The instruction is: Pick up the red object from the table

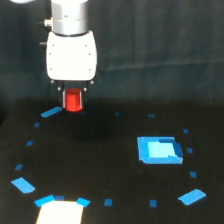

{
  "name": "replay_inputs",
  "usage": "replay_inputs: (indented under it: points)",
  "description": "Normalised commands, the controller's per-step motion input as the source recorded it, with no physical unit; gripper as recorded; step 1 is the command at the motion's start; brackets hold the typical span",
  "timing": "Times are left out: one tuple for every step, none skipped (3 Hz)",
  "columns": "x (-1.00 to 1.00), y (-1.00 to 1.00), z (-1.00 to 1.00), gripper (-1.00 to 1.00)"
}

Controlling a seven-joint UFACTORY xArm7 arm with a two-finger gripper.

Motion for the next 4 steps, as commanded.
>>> replay_inputs:
  points:
    - [0.56, -0.43, 0.77, -0.86]
    - [0.43, 0.24, 0.53, -1.00]
    - [0.38, 0.14, 0.32, -1.00]
    - [0.11, -0.17, -0.16, -0.55]
